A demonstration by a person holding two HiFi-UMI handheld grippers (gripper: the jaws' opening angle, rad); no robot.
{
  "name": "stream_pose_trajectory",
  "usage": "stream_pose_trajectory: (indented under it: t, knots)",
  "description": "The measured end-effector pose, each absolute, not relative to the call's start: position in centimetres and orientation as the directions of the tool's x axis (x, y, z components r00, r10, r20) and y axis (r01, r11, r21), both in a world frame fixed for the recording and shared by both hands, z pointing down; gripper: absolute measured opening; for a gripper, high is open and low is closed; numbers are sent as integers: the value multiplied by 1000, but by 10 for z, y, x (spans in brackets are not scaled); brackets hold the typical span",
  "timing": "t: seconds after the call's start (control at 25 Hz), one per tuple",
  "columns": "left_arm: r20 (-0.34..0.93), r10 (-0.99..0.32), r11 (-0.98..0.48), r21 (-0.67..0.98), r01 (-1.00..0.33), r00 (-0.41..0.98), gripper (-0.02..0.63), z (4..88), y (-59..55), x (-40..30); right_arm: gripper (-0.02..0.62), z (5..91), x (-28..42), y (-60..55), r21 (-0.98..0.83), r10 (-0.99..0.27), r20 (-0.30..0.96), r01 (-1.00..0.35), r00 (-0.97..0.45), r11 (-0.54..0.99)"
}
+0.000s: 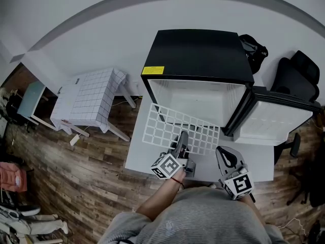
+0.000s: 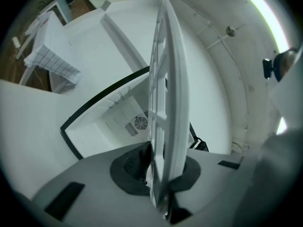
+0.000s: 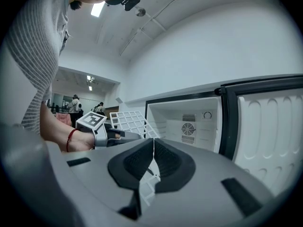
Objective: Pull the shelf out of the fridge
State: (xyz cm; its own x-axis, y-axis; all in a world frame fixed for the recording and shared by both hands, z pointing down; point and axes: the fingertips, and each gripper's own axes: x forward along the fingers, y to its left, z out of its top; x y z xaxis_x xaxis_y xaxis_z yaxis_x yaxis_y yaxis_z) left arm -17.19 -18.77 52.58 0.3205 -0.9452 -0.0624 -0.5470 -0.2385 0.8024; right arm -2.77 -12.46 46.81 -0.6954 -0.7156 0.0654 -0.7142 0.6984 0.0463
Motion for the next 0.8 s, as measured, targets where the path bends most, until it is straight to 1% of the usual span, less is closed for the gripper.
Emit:
stream_pose_trajectory:
  t: [0.16, 0.32, 0.48, 0.6, 0.8]
  knots:
    - [-70, -923, -325, 669, -669, 378, 35, 514, -187, -166, 14, 466, -27, -128, 48, -720, 64, -719, -691, 693]
    - [-92, -901, -402, 550, -732, 424, 35, 501, -184, -161, 14, 461, -23, -134, 50, -741, 59, -739, -669, 672]
    - [-124, -875, -474, 421, -773, 468, 35, 488, -182, -156, 14, 456, -22, -136, 44, -743, 21, -742, -669, 669]
    - [-146, -855, -516, 332, -790, 497, 35, 477, -180, -153, 14, 455, -21, -137, 42, -747, 26, -746, -664, 665]
    - [-172, -830, -557, 235, -797, 530, 35, 462, -176, -147, 14, 451, -23, -134, 33, -731, 12, -730, -682, 682]
